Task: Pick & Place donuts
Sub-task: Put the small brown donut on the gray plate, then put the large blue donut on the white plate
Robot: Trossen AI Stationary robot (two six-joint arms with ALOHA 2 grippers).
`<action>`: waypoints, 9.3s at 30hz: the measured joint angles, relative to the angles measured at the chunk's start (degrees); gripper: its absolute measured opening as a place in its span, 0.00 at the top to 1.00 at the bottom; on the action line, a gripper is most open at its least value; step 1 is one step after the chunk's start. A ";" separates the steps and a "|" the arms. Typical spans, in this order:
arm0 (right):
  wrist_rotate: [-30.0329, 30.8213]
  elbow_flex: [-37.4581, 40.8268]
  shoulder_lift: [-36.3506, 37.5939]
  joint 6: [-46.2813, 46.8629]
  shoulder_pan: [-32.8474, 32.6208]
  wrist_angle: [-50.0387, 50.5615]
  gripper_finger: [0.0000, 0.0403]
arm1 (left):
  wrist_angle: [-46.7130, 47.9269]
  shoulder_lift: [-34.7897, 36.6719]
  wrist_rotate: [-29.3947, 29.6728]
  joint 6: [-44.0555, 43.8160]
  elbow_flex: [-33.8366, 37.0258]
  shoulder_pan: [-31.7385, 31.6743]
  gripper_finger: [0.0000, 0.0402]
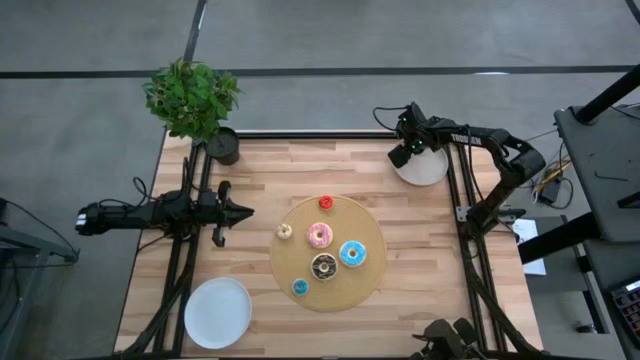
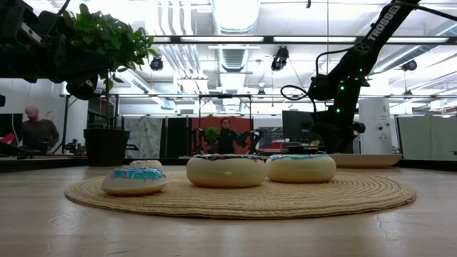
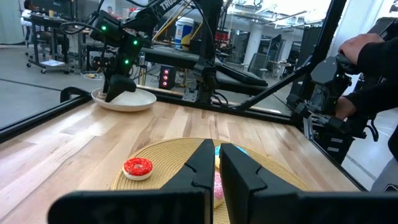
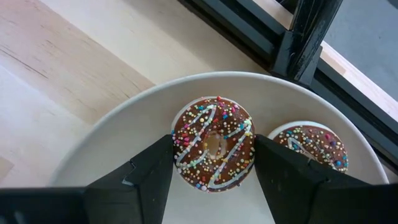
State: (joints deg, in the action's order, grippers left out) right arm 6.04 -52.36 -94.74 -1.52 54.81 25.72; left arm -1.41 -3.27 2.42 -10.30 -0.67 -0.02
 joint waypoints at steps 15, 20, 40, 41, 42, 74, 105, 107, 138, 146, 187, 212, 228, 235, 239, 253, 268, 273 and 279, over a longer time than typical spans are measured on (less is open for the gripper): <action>-0.11 0.02 0.00 -0.12 0.00 0.04 0.49 | 0.00 0.02 0.00 0.01 0.00 0.01 1.00; -0.21 0.02 0.00 -0.12 0.00 0.06 0.49 | 0.00 0.01 0.00 0.01 0.00 0.00 1.00; -0.55 0.04 0.02 0.00 -0.02 0.21 0.39 | 0.00 0.00 -0.01 0.01 0.00 0.01 1.00; -0.48 0.04 0.02 -0.02 -0.02 0.26 0.36 | 0.00 0.02 -0.01 0.01 0.00 0.00 1.00; -0.48 0.04 0.02 -0.01 -0.02 0.26 0.34 | 0.00 0.02 0.00 0.00 0.00 0.00 1.00; -5.71 0.04 8.42 -0.55 -4.93 1.51 0.19 | 0.00 0.00 -0.01 0.01 0.00 -0.01 1.00; -12.61 0.04 17.77 2.54 -34.40 5.26 0.19 | 0.00 0.00 -0.01 0.01 0.00 -0.01 1.00; -12.59 0.04 17.77 2.41 -35.98 5.24 0.19 | 0.00 0.01 0.00 0.01 0.00 0.01 1.00; -9.23 -9.05 13.27 13.65 -56.93 4.26 0.19 | 0.00 0.02 0.01 -0.01 0.00 -0.01 1.00; -8.86 -13.45 7.57 14.99 -59.04 7.72 0.19 | 0.04 0.00 -0.01 0.01 0.00 0.01 1.00; -5.45 -19.75 -4.85 17.97 -62.79 19.33 0.19 | 0.09 0.00 -0.01 -0.01 0.00 -0.01 1.00; -4.39 -22.27 -9.31 21.11 -63.06 22.49 0.19 | 0.07 0.02 0.01 0.00 0.00 -0.01 1.00; -4.52 -22.23 -9.07 25.88 -62.21 22.05 0.19 | 0.02 0.00 0.01 0.01 0.00 0.00 1.00; -4.94 -22.21 -8.89 26.01 -61.44 21.99 0.19 | 0.00 0.01 0.01 0.01 0.00 0.01 1.00; -5.00 -21.72 -9.05 26.01 -61.53 21.91 0.19 | 0.00 0.00 0.01 0.01 0.00 -0.01 1.00; -4.94 -19.55 -9.11 27.04 -62.52 19.38 0.19 | -0.02 0.00 0.01 -0.01 0.00 0.01 1.00; -4.29 -19.34 -11.28 30.28 -63.69 17.31 0.19 | 0.02 0.02 0.01 0.01 0.00 -0.01 1.00; -2.93 -19.21 -11.28 30.90 -63.69 16.94 0.19 | 0.04 0.00 -0.01 0.01 0.00 0.00 1.00; -2.82 -19.02 -12.15 30.97 -63.69 16.48 0.19 | 0.07 0.02 -0.01 -0.01 0.00 -0.01 1.00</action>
State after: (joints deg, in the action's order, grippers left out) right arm 3.22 -71.37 -106.89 29.45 -8.88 42.19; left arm -1.34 -3.25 2.42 -10.30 -0.67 -0.03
